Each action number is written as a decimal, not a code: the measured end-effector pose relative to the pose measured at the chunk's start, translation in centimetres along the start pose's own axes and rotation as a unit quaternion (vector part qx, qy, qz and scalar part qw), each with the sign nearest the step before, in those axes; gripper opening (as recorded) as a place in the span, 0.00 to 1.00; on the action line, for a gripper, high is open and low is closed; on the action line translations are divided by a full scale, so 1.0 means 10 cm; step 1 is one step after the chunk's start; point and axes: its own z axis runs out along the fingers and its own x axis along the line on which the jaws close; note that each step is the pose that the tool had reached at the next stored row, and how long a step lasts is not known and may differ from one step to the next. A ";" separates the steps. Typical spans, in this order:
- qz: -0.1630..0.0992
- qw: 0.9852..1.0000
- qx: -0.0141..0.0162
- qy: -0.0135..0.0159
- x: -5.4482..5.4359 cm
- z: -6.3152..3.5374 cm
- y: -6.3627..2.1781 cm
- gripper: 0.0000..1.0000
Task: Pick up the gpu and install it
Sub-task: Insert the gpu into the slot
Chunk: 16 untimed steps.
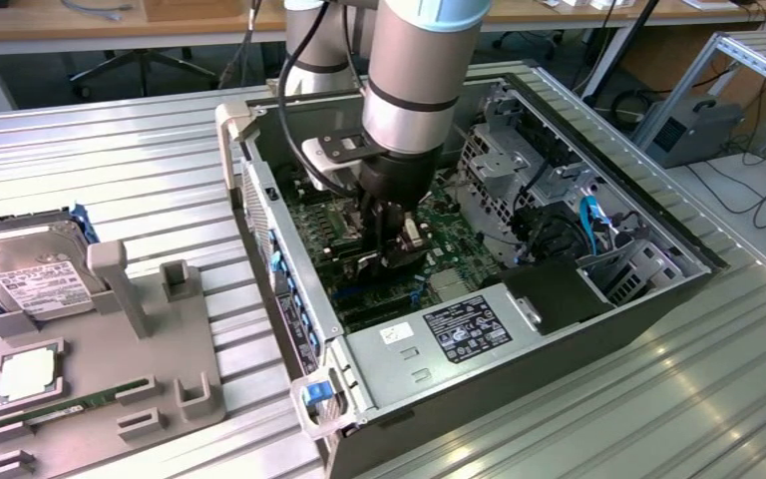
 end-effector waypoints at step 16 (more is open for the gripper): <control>0.000 1.000 0.001 0.000 0.00 -0.003 0.016 0.27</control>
